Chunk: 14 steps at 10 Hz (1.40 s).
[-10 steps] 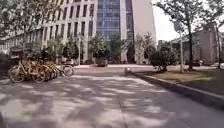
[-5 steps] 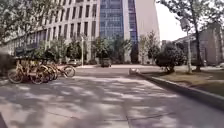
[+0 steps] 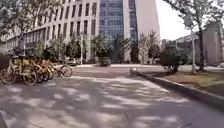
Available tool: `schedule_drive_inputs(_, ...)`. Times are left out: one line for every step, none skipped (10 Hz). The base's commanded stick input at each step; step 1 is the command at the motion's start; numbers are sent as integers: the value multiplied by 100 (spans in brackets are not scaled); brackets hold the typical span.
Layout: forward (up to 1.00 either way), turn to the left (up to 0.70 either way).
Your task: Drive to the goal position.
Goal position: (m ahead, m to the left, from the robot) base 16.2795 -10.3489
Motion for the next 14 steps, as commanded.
schedule_drive_inputs(70,0)
schedule_drive_inputs(70,0)
schedule_drive_inputs(70,0)
schedule_drive_inputs(70,0)
schedule_drive_inputs(70,0)
schedule_drive_inputs(70,0)
schedule_drive_inputs(70,0)
schedule_drive_inputs(70,0)
schedule_drive_inputs(70,0)
schedule_drive_inputs(70,0)
schedule_drive_inputs(70,0)
schedule_drive_inputs(70,0)
schedule_drive_inputs(70,0)
schedule_drive_inputs(70,0)
